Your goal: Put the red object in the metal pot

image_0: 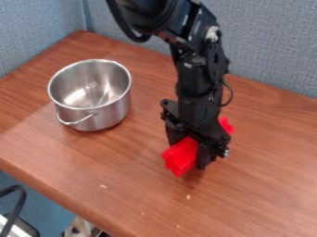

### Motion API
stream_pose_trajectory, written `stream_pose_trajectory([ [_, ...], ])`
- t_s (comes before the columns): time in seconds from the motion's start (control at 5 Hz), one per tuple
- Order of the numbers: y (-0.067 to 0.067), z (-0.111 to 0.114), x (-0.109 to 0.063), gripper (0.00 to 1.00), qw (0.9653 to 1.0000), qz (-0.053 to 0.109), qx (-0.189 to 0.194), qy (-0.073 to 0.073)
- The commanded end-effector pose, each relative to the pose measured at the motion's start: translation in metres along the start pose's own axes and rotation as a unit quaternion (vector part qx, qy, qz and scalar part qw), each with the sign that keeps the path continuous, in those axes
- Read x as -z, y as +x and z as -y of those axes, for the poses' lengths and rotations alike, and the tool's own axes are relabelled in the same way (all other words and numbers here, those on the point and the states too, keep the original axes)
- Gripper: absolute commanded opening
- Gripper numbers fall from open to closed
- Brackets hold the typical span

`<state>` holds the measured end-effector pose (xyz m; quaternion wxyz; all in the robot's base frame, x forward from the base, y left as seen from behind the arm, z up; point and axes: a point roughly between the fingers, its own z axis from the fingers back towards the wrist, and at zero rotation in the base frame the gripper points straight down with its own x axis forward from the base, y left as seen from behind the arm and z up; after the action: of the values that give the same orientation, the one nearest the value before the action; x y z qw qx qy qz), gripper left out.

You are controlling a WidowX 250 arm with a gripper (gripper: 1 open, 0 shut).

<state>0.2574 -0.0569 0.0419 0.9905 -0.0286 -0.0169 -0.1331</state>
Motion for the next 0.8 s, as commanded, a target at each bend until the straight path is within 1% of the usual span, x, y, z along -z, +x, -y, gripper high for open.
stream_pose_trajectory([
  [0.0,-0.001,-0.003,-0.021,0.00,0.9993,0.027,-0.025,-0.006],
  [0.2,-0.013,-0.027,-0.045,0.00,0.9963,0.031,-0.080,0.004],
  [0.4,-0.020,-0.076,-0.067,0.00,0.9827,0.053,-0.178,0.004],
  [0.6,-0.030,-0.126,-0.080,0.00,0.9679,0.065,-0.243,-0.002],
])
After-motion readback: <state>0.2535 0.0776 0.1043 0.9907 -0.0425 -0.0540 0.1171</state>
